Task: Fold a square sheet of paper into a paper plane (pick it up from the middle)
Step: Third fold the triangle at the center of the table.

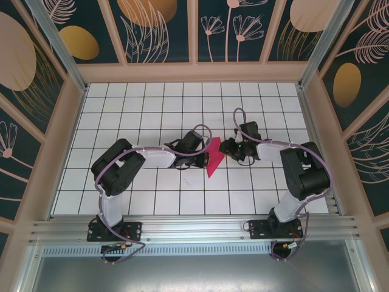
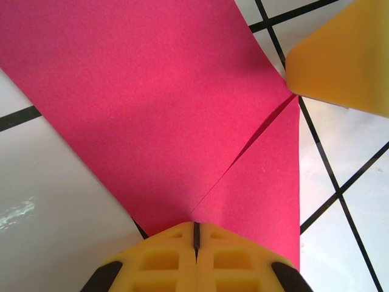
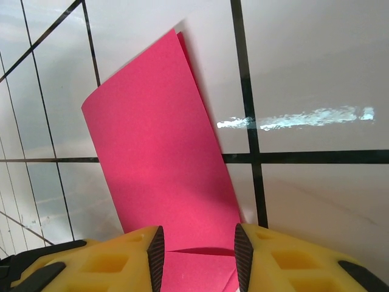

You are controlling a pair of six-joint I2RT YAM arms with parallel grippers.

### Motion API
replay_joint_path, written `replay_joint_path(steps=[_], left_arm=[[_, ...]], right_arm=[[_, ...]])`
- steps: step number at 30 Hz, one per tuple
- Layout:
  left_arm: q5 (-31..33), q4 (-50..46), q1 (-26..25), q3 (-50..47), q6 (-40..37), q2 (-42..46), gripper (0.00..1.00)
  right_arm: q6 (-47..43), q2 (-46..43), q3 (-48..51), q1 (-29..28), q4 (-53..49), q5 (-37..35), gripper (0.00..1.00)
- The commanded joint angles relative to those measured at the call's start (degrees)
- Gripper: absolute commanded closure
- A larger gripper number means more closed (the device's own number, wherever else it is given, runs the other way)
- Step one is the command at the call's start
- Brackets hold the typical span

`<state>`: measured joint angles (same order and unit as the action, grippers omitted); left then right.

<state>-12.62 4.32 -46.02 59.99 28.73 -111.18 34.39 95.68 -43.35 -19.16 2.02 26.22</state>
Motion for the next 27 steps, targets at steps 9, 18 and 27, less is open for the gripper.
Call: replay_joint_path(steps=[9,18,27], left_arm=[[0.34,-1.76,0.23,-0.97,-1.13,-1.86,1.00],[0.40,-1.69,0.26,-0.92,-1.05,-1.76,1.00],[0.30,-1.86,0.23,-0.88,-1.13,-1.61,1.00]], right_arm=[[1.03,-1.17,2.38,-0.08,2.27,2.57,0.62],[0.77,-1.88,2.20,-0.09,2.36,3.72,0.65],[-1.00,-2.13,-0.40,-0.02,-2.01,-0.22,0.63]])
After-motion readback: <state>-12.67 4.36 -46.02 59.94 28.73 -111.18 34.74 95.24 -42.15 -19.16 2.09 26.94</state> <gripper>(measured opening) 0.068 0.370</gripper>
